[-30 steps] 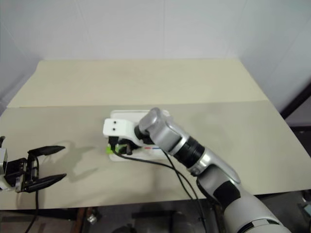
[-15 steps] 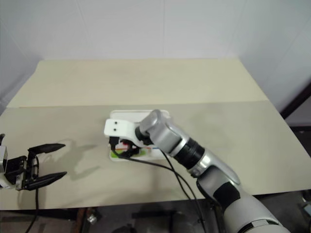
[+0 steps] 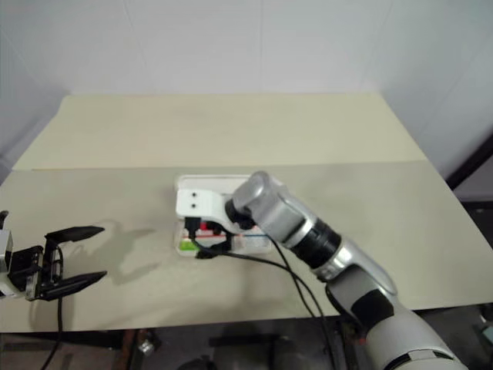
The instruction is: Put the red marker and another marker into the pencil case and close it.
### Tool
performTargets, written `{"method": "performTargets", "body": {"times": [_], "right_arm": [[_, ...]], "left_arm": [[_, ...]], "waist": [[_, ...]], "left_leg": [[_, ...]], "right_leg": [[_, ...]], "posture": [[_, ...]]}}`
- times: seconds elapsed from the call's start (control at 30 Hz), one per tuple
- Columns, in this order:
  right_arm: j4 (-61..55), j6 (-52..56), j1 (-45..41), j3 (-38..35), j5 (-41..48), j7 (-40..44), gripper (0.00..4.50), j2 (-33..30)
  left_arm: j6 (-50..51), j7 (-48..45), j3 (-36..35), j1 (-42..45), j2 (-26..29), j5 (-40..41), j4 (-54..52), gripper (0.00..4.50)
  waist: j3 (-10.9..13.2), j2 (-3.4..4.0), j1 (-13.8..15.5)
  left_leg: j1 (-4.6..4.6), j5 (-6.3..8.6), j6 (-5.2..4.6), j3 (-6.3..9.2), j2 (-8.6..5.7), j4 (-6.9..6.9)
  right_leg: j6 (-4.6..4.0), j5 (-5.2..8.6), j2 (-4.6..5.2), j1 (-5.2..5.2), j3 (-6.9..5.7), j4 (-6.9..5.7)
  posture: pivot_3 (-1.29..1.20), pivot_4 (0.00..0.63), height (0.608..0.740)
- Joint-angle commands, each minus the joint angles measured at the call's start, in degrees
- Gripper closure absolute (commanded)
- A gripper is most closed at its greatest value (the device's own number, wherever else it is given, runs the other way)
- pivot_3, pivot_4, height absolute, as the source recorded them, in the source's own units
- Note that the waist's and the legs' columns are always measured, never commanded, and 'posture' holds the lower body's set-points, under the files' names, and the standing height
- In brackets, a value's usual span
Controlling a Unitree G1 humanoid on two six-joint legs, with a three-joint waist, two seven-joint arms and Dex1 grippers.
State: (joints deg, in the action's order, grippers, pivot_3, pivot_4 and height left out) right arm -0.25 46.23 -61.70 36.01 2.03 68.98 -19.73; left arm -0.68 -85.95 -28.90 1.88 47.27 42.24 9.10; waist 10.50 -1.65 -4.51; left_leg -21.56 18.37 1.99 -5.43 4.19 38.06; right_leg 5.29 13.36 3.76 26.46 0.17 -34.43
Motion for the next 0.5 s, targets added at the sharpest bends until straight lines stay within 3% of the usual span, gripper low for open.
{"method": "performTargets", "body": {"times": [0.03, 0.17, 0.5], "right_arm": [[-3.6, -1.0, 1.4, -3.1, 1.7, 2.3, 0.04, -4.9], [-1.8, -1.6, 3.2, -4.0, 0.7, 2.2, 0.04, -11.4], [3.9, 0.3, 6.1, -12.5, 0.3, -2.9, 0.04, -20.2]], "left_arm": [[-0.2, -1.3, 0.0, 0.4, -0.5, 0.5, -1.8, 0.0], [-0.2, -1.8, 1.2, 1.3, -1.2, 0.7, -1.8, 0.0], [-0.2, -3.1, 3.5, 4.7, -1.4, 0.4, 0.2, 0.0]], "waist": [[0.0, 0.0, 0.2], [0.0, 0.0, 0.2], [0.0, 0.01, 0.2]], "left_leg": [[0.0, 0.01, -0.01, -0.02, -0.01, 0.01], [0.01, 0.01, -0.01, -0.04, -0.01, 0.04], [0.02, 0.01, -0.01, -0.09, 0.0, 0.02]], "right_leg": [[0.0, 0.0, 0.01, 0.0, 0.0, 0.0], [0.0, 0.0, 0.01, 0.0, 0.0, -0.01], [0.0, 0.0, -0.02, 0.02, 0.05, 0.01]], "posture": [[0.0, 0.15, 0.74], [0.0, 0.15, 0.74], [0.0, 0.15, 0.74]]}}
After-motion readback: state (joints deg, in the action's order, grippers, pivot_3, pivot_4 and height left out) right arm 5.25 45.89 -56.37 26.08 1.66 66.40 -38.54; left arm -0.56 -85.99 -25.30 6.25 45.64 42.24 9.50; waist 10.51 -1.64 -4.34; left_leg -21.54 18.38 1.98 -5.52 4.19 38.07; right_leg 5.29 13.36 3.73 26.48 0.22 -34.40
